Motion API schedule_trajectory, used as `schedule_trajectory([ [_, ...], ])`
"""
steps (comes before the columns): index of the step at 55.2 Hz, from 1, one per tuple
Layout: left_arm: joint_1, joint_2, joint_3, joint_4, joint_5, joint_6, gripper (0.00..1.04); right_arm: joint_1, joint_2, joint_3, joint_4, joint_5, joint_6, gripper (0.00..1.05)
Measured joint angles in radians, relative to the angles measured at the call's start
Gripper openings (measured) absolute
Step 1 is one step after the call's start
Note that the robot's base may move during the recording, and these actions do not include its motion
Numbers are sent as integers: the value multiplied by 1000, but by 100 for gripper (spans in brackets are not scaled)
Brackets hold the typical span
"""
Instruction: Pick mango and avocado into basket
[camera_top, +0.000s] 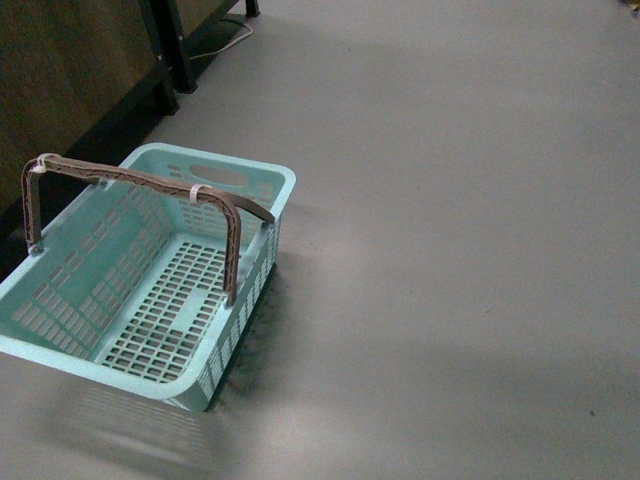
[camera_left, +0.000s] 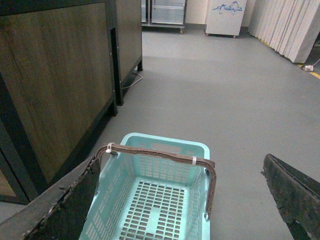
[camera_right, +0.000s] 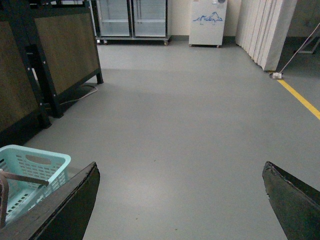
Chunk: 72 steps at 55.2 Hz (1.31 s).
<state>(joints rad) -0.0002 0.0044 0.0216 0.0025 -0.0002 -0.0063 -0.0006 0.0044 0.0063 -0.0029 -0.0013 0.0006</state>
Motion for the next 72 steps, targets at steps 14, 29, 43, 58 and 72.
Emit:
schedule_trajectory([
  [14,0,0,0,0,0,0,97,0,0,0,0,0,0,97],
  [29,0,0,0,0,0,0,97,0,0,0,0,0,0,97],
  [43,80,290,153,-193,23,-666,97,0,0,0,0,0,0,97],
  [58,331,833,213,290,226,-991,97,0,0,0,0,0,0,97],
  [72,282,1492,365,694,133,-1195,97,0,0,0,0,0,0,97],
])
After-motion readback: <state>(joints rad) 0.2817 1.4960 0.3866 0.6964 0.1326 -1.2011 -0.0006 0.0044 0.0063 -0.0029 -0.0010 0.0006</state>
